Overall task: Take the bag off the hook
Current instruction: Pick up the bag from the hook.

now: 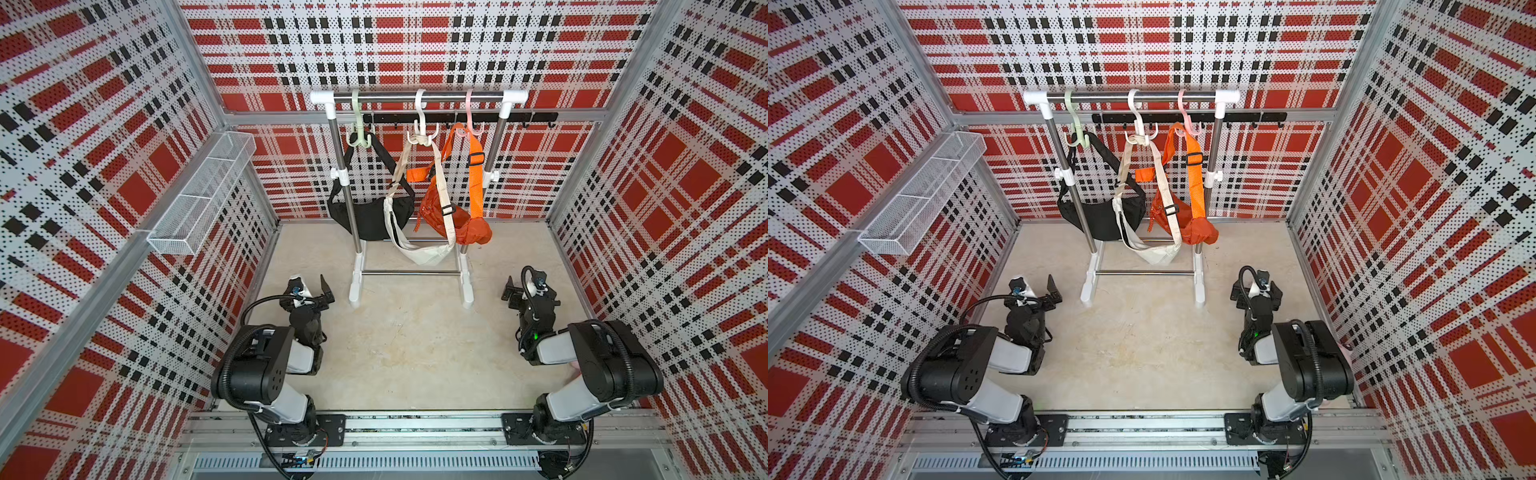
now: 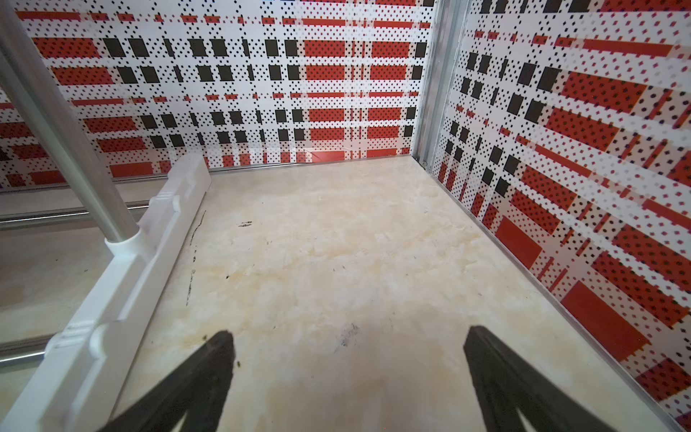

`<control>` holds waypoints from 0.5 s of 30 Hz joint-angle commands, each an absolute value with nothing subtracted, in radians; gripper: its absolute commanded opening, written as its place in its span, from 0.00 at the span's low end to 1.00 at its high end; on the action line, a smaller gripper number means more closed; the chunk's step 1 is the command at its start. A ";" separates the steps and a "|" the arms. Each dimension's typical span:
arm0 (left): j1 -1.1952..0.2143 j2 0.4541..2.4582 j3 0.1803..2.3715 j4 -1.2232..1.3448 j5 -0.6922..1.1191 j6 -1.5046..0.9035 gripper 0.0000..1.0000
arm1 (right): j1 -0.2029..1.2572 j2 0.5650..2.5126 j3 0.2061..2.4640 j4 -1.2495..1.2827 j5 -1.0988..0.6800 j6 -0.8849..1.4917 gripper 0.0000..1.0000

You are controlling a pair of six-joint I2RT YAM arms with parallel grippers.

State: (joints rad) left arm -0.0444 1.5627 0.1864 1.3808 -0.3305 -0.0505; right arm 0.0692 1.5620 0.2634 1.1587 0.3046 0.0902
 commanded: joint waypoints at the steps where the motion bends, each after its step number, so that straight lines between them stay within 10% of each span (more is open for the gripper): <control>1: -0.034 1.572 0.201 1.414 -0.347 -0.035 0.98 | 0.075 1.575 0.275 1.200 0.314 0.069 1.00; 15: -0.010 1.572 0.201 1.410 -0.305 -0.052 0.98 | 0.075 1.577 0.277 1.197 0.312 0.071 1.00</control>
State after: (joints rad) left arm -0.0189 1.5627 0.1864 1.3823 -0.3191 -0.0525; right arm 0.0692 1.5623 0.2634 1.1652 0.3046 0.0902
